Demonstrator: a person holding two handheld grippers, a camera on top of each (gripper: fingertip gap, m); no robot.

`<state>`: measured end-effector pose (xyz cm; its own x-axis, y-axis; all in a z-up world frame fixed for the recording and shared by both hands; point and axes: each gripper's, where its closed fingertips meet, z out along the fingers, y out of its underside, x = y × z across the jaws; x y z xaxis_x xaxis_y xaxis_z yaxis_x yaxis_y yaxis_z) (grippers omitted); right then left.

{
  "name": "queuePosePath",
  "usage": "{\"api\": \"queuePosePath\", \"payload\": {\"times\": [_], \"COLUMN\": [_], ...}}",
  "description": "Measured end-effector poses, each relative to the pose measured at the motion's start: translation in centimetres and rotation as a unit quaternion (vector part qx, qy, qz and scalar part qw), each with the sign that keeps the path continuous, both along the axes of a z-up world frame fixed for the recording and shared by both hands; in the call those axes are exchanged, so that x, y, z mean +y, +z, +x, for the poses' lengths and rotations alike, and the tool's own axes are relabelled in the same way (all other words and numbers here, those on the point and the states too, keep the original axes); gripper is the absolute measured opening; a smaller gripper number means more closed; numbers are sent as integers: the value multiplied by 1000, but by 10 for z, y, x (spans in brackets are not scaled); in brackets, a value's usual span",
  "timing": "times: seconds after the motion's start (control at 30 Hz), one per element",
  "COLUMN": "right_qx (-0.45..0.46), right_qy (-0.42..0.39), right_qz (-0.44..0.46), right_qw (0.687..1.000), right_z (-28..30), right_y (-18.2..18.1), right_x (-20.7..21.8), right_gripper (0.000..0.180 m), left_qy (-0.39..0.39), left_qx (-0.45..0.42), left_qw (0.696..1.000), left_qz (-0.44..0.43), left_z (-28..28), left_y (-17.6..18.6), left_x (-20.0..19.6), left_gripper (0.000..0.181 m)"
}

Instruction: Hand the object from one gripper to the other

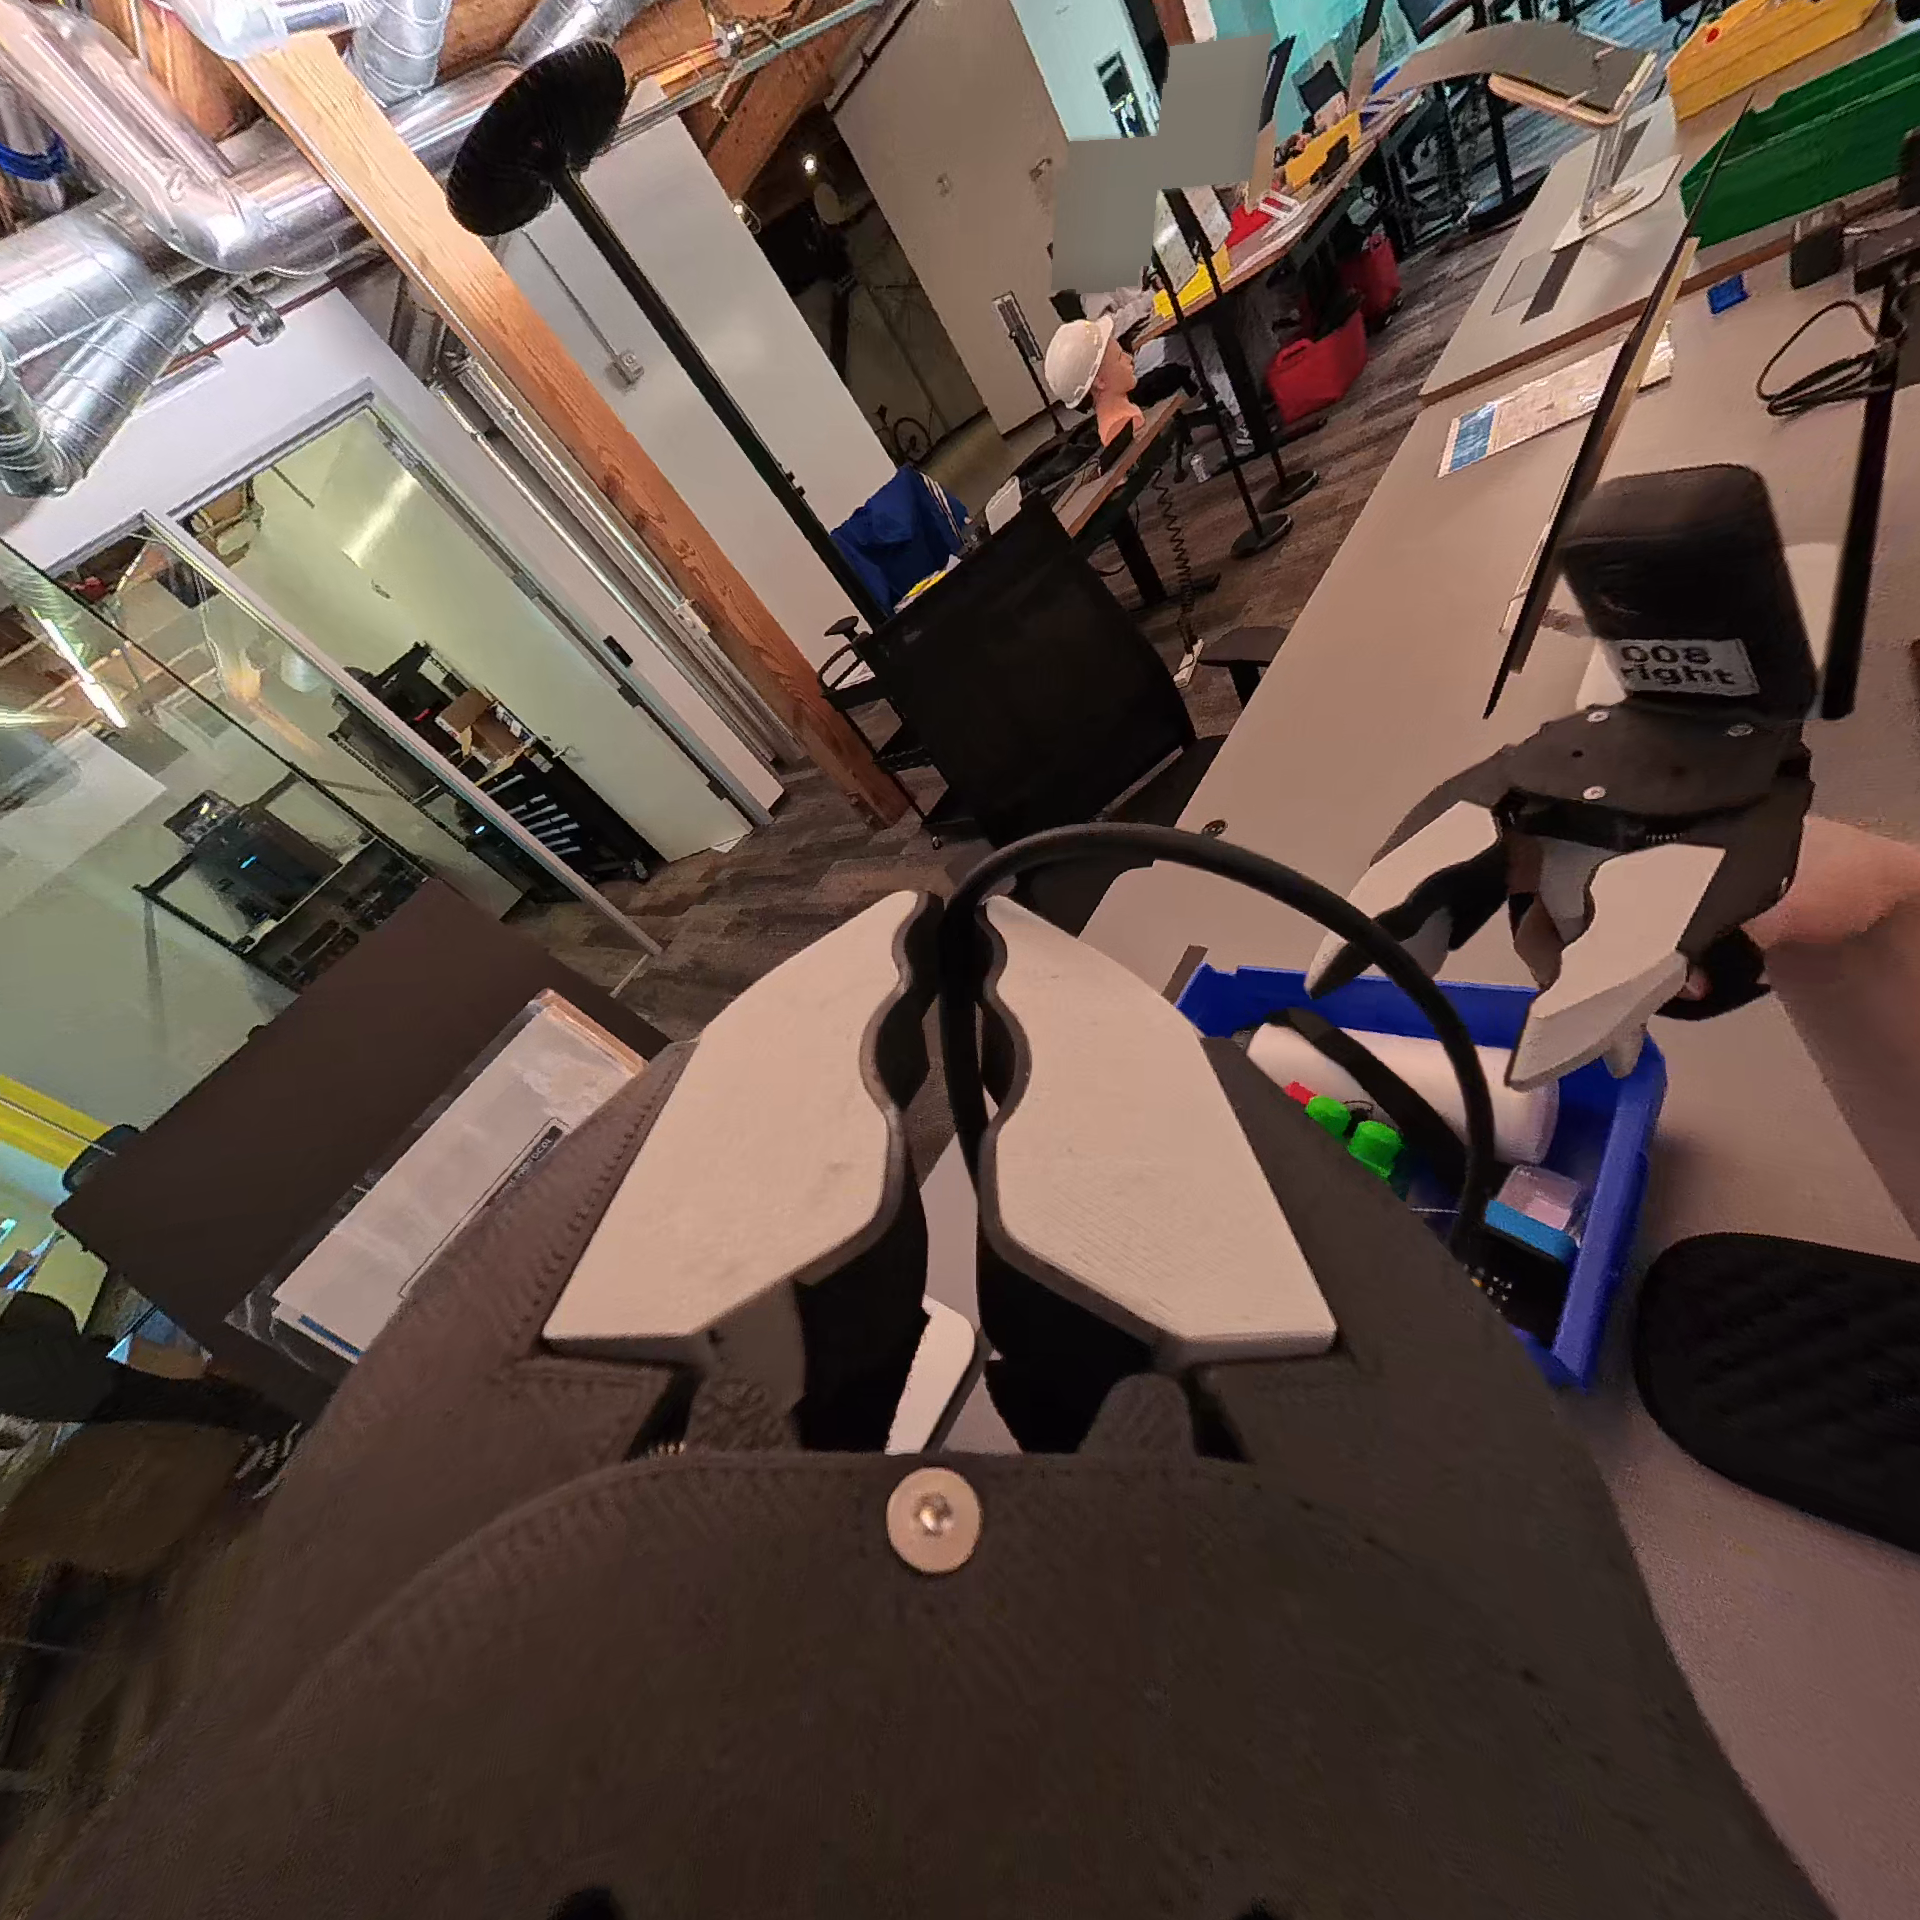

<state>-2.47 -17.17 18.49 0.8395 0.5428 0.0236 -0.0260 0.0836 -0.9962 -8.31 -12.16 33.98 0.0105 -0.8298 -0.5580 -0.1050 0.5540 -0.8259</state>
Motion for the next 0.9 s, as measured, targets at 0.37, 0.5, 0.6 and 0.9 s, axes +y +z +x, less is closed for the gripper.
{"api": "queuePosePath", "payload": {"times": [0.37, 0.5, 0.6, 0.9], "right_qx": [87, 53, 48, 27], "right_qy": [146, 155, 147, 133], "right_qz": [54, 44, 28, -6], "right_qw": [984, 986, 988, 991], "right_z": [-52, -72, -74, -74], "right_y": [34, 27, 22, 6], "right_x": [-4, 0, 7, 27], "right_gripper": [86, 88, 88, 65], "left_qy": [7, 7, 4, 0], "left_qx": [1, 4, 7, 12], "left_qw": [1000, 1000, 1000, 1000], "left_qz": [2, -3, -7, 1], "left_z": [-3, 0, 2, -3], "left_y": [-4, -7, -10, -15], "left_x": [6, 9, 9, 5], "left_gripper": [5, 5, 5, 4]}}
